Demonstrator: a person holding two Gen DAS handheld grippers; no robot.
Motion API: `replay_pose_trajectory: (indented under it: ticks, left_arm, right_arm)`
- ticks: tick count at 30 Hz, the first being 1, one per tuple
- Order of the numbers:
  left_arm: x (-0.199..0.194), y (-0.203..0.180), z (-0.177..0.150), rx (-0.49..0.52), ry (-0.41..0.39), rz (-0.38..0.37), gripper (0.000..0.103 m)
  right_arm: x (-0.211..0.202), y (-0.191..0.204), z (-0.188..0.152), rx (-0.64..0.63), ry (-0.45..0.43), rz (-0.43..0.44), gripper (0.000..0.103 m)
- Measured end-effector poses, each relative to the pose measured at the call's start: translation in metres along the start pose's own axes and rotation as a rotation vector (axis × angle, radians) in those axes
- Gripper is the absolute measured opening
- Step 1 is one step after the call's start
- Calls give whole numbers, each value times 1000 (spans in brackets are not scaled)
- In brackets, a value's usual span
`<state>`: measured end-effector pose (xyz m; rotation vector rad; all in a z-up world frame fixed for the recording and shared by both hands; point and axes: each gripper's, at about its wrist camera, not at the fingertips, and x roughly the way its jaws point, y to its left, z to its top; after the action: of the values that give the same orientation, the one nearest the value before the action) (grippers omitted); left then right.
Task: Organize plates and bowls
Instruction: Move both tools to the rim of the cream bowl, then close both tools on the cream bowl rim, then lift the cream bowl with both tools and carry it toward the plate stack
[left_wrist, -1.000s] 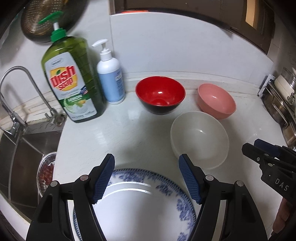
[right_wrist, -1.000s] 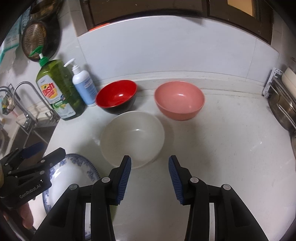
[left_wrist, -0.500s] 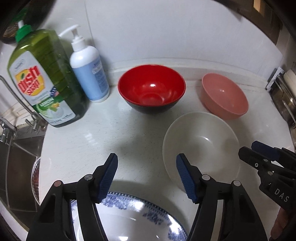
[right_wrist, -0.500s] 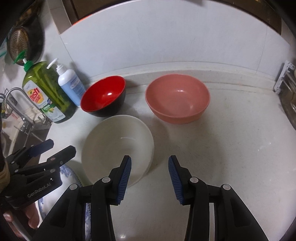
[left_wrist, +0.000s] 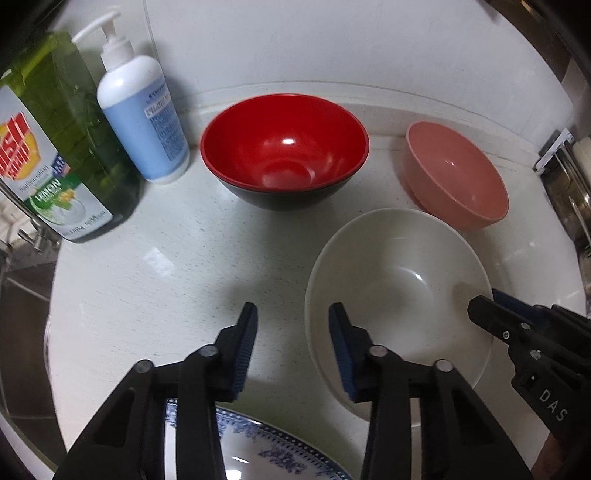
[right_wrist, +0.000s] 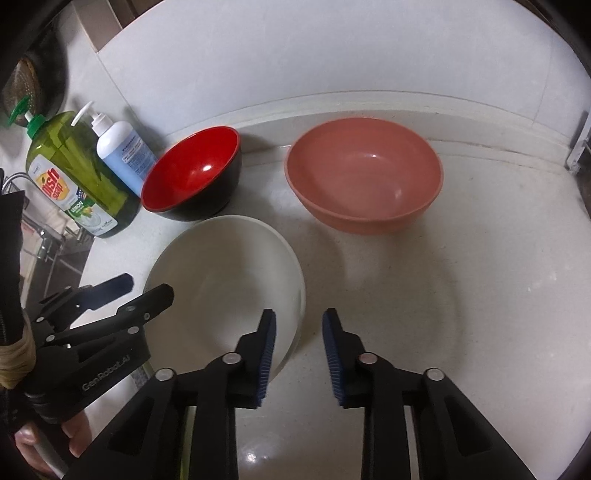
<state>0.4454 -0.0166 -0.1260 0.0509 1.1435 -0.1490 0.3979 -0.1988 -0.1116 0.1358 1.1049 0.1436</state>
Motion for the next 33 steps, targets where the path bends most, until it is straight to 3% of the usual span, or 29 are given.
replay_pose_trajectory:
  ticks: [2, 7, 18, 33]
  left_arm:
    - [4, -1, 0, 0, 17, -18, 24]
    - [6, -7, -1, -2, 24, -53, 10]
    - [-8, -15, -6, 11, 9, -53, 10]
    - [-69, -50, -41, 94, -63, -111, 11]
  right_arm:
    - [2, 0, 0, -1, 5, -2, 17]
    - [4, 2, 0, -3, 9, -5, 11]
    - [-2, 3, 0, 15, 9, 3, 10]
    - [-67, -14, -33, 47, -52, -17, 10]
